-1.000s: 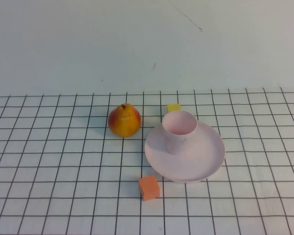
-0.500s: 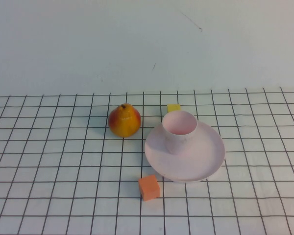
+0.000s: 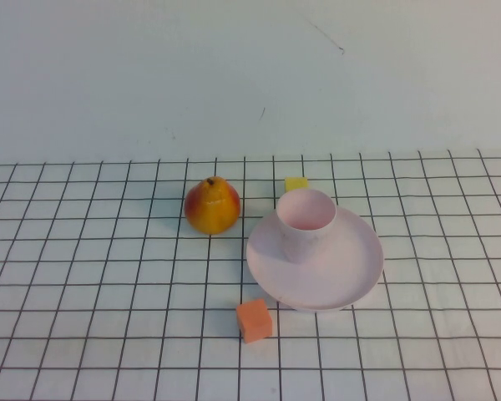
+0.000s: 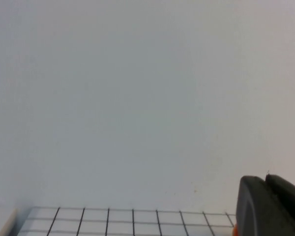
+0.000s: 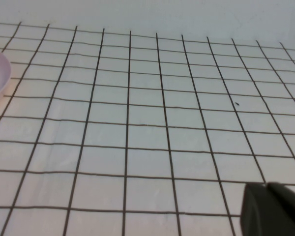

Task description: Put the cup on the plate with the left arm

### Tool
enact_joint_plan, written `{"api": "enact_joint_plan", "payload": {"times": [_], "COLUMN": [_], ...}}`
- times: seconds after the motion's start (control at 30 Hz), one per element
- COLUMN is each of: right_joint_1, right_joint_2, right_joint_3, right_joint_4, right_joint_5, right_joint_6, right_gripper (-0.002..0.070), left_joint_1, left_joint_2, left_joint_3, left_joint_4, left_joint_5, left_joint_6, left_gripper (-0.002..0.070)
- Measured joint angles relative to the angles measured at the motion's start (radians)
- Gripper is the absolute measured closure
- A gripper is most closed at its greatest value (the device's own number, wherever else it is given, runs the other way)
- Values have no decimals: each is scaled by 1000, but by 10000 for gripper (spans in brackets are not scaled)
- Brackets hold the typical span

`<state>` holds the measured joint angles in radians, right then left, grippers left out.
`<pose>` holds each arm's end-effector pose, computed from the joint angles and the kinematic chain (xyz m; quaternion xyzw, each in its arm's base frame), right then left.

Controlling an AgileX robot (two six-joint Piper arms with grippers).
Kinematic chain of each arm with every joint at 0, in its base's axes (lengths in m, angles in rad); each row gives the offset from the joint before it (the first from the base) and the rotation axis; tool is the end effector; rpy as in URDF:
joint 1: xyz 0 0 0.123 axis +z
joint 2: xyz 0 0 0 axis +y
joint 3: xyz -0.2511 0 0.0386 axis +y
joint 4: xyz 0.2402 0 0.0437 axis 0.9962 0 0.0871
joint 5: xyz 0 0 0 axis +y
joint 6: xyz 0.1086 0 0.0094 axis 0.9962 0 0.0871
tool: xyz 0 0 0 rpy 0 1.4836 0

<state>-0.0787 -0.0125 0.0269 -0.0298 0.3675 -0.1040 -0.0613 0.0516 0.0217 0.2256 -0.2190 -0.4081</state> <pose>0.0931 -0.0085 0.1670 -0.0181 0.8030 -0.0669 0.5919 0.0996 -0.0114 0.2250 -0.0203 0.6220 -0.1122 0.7746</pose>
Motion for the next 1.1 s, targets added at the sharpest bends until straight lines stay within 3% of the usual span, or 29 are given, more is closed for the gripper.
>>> {"api": "enact_joint_plan", "payload": {"times": [0.5, 1.1], "right_joint_1": [0, 0], "right_joint_2": [0, 0], "right_joint_3": [0, 0], "right_joint_4": [0, 0], "right_joint_5": [0, 0], "right_joint_6": [0, 0], "right_gripper": [678, 678], "left_joint_1": [7, 7], "left_joint_2": [-60, -60], "left_joint_3": [6, 2], "left_joint_4": [-83, -105], "left_joint_5": [523, 553], "left_joint_6": [-32, -28], "left_gripper": [677, 677]}}
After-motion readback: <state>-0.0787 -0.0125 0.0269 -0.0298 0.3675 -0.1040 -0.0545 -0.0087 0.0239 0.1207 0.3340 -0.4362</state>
